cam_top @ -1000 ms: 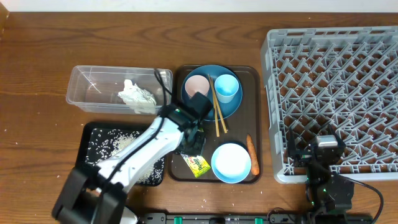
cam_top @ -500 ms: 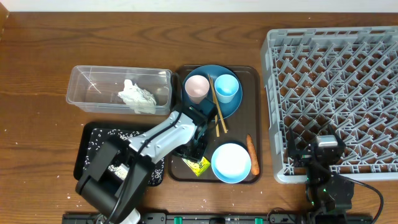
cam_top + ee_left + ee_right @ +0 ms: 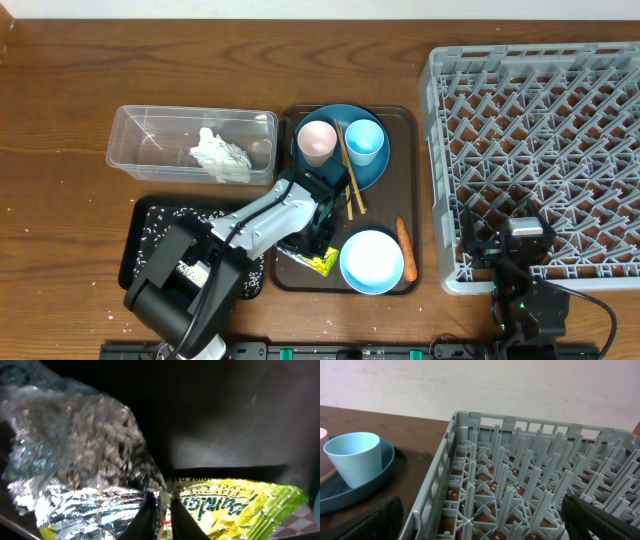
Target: Sort waste into correct bins and load items into the dishwasher rack
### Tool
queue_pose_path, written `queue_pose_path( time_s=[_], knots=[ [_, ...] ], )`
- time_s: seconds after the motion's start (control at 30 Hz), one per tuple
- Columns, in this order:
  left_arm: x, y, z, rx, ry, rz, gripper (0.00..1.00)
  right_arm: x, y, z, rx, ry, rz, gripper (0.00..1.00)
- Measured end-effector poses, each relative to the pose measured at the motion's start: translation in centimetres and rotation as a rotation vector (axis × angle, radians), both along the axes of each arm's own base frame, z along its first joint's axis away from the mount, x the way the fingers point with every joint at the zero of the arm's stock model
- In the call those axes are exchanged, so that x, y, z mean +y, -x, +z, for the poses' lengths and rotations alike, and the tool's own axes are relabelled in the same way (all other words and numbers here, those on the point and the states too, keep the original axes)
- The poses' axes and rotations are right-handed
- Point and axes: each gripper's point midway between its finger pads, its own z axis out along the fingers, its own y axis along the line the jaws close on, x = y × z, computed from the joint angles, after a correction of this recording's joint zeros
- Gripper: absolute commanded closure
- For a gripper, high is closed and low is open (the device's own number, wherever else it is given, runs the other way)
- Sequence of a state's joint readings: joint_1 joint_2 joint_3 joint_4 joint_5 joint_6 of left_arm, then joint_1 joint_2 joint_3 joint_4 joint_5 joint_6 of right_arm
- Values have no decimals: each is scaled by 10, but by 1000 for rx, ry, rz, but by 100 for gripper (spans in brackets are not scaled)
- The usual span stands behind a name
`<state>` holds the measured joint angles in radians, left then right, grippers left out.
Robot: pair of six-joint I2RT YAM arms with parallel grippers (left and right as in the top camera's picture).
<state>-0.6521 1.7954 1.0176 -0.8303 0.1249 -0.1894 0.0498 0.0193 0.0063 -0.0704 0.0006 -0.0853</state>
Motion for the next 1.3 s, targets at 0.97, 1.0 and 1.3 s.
queue_pose_path(
  time_s=[0.97,1.0,1.3],
  knots=[
    [25,-39,111,-465,34,15,94,0,0,0,0,0,0,1],
    [27,-44,116,-501,23,20,94,0,0,0,0,0,0,1],
    [36,-74,143,-696,-14,61,88,0,0,0,0,0,0,1]
  ],
)
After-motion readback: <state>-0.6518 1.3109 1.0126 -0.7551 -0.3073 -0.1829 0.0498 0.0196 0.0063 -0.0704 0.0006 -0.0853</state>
